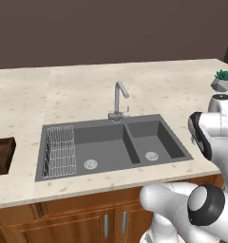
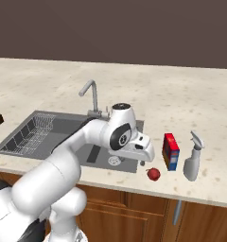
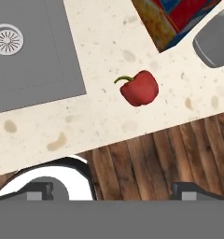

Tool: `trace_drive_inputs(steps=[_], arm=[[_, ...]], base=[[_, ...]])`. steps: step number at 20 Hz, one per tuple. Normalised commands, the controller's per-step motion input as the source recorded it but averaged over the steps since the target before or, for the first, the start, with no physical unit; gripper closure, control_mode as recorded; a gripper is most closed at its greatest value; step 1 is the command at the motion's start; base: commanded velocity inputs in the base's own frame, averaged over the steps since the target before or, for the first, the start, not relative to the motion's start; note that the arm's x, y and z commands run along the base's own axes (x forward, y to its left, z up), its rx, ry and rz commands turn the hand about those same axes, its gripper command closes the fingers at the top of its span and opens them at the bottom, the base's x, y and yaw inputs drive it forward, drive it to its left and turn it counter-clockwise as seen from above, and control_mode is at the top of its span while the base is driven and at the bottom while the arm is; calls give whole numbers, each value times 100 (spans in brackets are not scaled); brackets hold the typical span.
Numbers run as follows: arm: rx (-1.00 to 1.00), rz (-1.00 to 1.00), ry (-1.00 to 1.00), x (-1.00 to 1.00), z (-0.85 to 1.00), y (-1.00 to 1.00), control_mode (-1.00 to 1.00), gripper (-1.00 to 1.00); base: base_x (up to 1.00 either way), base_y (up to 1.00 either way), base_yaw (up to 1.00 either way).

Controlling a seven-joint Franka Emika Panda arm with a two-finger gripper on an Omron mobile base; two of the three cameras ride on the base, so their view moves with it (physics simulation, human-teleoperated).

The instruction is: Pick up all produce items and place them in the sink. Turn on the sink faucet to wash them. Then turn the sink off and put them in the tray.

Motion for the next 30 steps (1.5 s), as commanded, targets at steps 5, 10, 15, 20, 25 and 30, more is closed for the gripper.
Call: trace_drive_inputs(steps=[5,10,15,20,25,30], arm=[[-1,0,-4,1,-17,-25,-100,-100],[0,0,0,16,-14,-21,-100,-100],[0,0,0,21,-20,-24,-100,-100],[0,0,0,24,-24,-22,-100,-100],[0,0,0,20,-19,-18,-100,-100],[0,0,0,23,-18,-10,-100,-100]], base=[[0,0,0],[0,0,0],[0,0,0],[0,0,0],[0,0,0],[0,0,0]])
